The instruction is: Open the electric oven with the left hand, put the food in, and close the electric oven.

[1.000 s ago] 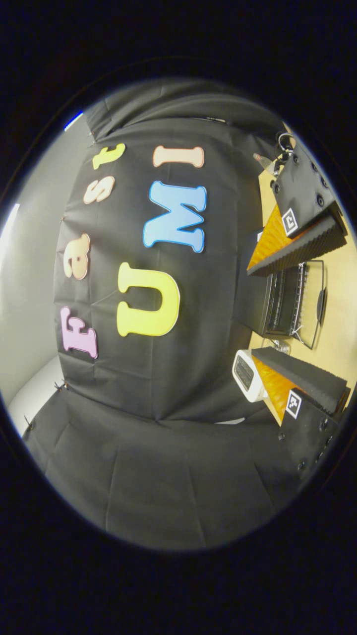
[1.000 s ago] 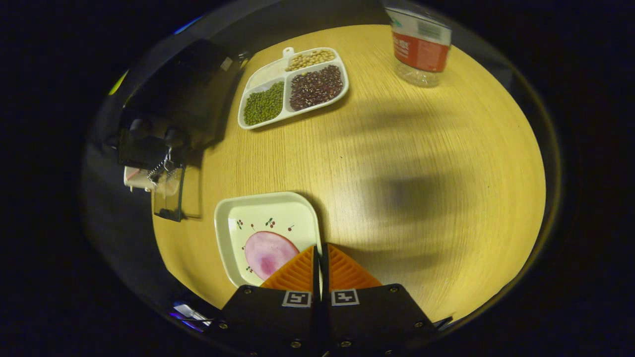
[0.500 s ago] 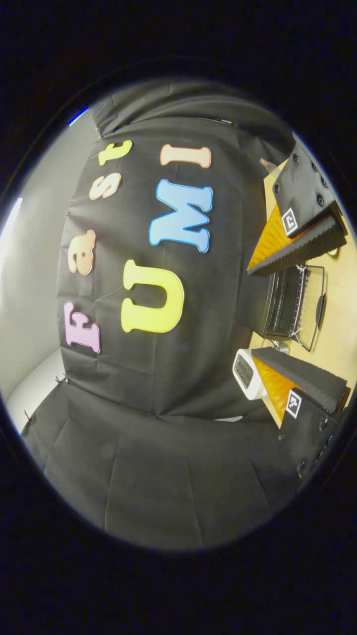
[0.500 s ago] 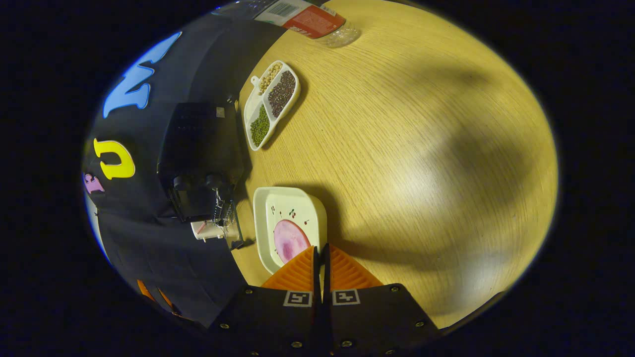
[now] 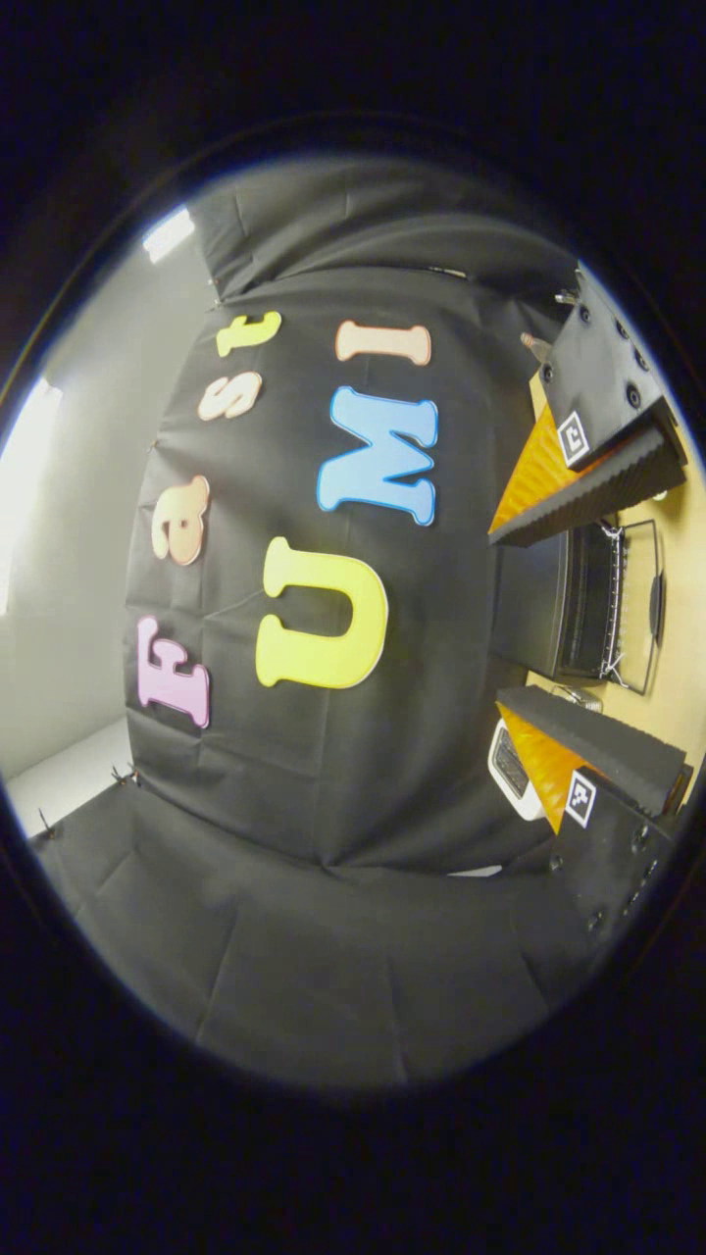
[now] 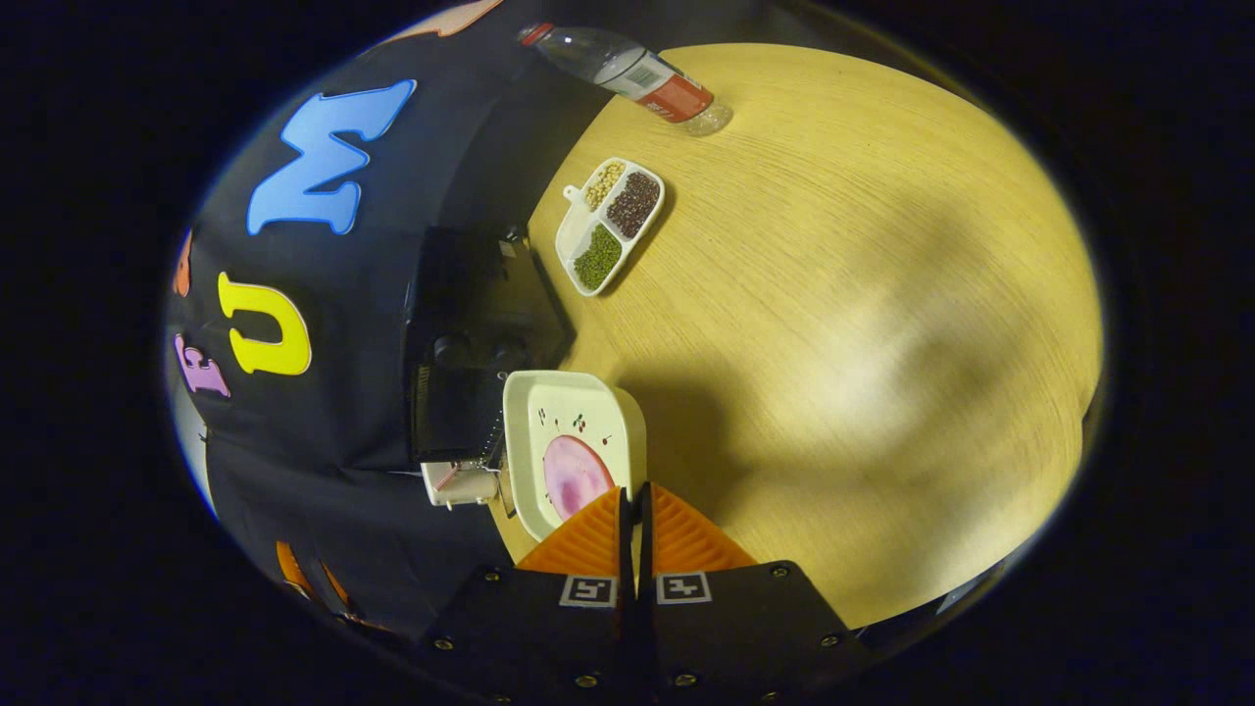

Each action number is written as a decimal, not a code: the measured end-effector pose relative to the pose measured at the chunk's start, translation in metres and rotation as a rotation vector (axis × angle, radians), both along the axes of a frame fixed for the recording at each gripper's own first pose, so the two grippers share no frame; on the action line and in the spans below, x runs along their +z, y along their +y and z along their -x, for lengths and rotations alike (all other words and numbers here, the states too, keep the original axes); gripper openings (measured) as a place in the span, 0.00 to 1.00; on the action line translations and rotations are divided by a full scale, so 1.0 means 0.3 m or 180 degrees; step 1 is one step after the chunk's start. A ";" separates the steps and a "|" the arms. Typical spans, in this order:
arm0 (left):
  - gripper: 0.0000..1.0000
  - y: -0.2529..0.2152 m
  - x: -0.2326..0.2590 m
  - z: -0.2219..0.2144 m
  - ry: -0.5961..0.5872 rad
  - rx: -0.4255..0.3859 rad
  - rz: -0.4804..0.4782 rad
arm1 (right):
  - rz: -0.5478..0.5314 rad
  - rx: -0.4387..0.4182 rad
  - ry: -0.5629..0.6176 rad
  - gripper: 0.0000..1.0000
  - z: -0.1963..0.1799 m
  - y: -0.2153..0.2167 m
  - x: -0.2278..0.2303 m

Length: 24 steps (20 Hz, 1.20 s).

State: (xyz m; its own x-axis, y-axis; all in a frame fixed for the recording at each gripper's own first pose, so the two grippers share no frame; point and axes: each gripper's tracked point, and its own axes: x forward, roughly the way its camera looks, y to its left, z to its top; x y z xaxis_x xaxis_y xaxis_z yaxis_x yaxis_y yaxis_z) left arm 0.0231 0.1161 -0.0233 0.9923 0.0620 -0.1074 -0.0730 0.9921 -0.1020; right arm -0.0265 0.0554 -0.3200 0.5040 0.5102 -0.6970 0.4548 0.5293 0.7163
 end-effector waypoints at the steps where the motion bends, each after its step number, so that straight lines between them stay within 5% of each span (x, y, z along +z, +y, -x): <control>1: 1.00 0.006 -0.004 -0.007 -0.0032 -0.0071 0.0016 | 0.0004 -0.0051 -0.0029 0.00 0.010 0.037 0.017; 5: 1.00 0.047 -0.012 -0.017 -0.0088 -0.0280 0.0006 | -0.0055 -0.0277 -0.0092 0.00 0.023 0.190 0.072; 7: 0.91 0.076 -0.009 -0.017 -0.0127 -0.0319 -0.0009 | -0.0088 -0.0366 -0.0129 0.01 0.006 0.269 0.094; 10: 0.97 0.121 0.002 -0.006 -0.0153 -0.0345 0.0019 | -0.0098 -0.0486 -0.0118 0.01 -0.025 0.355 0.106; 16: 0.91 0.256 -0.005 0.018 -0.0170 -0.0194 0.0096 | -0.0148 -0.0876 0.0032 0.01 -0.133 0.515 0.098; 24: 1.00 0.465 -0.037 0.046 -0.0103 0.0094 0.0125 | -0.0145 -0.1407 0.0182 0.00 -0.380 0.691 -0.024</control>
State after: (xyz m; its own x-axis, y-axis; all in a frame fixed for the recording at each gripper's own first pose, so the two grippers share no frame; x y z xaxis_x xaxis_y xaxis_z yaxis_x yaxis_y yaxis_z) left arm 0.0092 0.2555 -0.0343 0.9931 0.0875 -0.0783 -0.0981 0.9848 -0.1436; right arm 0.0876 0.2626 -0.3273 0.6417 0.2852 -0.7119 0.6698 0.2437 0.7014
